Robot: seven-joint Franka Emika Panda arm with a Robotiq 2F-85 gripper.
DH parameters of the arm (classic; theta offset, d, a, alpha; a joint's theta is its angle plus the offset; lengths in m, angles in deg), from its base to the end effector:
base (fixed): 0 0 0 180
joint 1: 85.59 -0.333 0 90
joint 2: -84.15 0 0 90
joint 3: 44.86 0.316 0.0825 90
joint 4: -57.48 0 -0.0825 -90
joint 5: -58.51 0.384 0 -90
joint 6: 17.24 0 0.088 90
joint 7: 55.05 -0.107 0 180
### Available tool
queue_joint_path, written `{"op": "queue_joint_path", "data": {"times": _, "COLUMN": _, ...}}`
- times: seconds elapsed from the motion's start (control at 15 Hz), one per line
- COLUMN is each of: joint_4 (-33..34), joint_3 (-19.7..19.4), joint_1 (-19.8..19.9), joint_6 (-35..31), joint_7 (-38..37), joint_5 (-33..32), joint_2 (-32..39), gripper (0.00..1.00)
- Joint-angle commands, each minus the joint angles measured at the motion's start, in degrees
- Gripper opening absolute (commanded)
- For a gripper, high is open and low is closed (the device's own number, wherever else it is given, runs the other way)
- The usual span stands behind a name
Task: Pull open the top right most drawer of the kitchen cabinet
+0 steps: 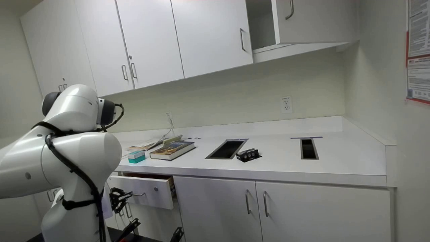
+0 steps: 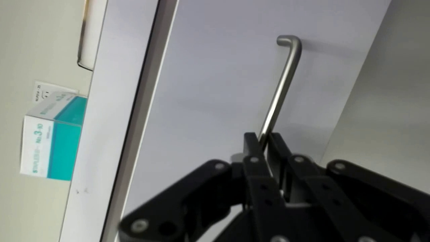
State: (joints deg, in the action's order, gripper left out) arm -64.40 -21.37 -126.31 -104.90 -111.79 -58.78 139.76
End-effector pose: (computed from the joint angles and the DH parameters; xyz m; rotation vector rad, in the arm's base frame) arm 0.2623 0.3961 -0.0126 1.1652 1.4463 0.7677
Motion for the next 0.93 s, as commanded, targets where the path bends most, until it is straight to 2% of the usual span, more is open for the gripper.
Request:
{"op": "queue_joint_path", "data": {"times": 0.0, "joint_4": 0.4, "joint_3": 0.6, "joint_1": 1.0, "joint_6": 2.1, "joint_7": -1.6, "joint_5": -1.7, "joint_2": 0.6, "gripper": 0.0}}
{"op": "queue_joint_path", "data": {"times": 0.27, "joint_4": -0.1, "joint_3": 0.7, "joint_1": 2.0, "joint_6": 1.2, "joint_7": -5.9, "joint_5": -3.7, "joint_2": 0.4, "gripper": 0.0}}
{"op": "queue_joint_path", "data": {"times": 0.33, "joint_4": -0.1, "joint_3": 0.8, "joint_1": 2.4, "joint_6": 0.9, "joint_7": -7.1, "joint_5": -4.1, "joint_2": 0.5, "gripper": 0.16}}
{"op": "queue_joint_path", "data": {"times": 0.4, "joint_4": -0.1, "joint_3": 0.9, "joint_1": 2.7, "joint_6": 0.8, "joint_7": -8.1, "joint_5": -4.5, "joint_2": 0.5, "gripper": 0.27}}
{"op": "queue_joint_path", "data": {"times": 0.87, "joint_4": -0.4, "joint_3": 1.3, "joint_1": 5.4, "joint_6": 0.2, "joint_7": -16.0, "joint_5": -7.6, "joint_2": 0.2, "gripper": 0.78}}
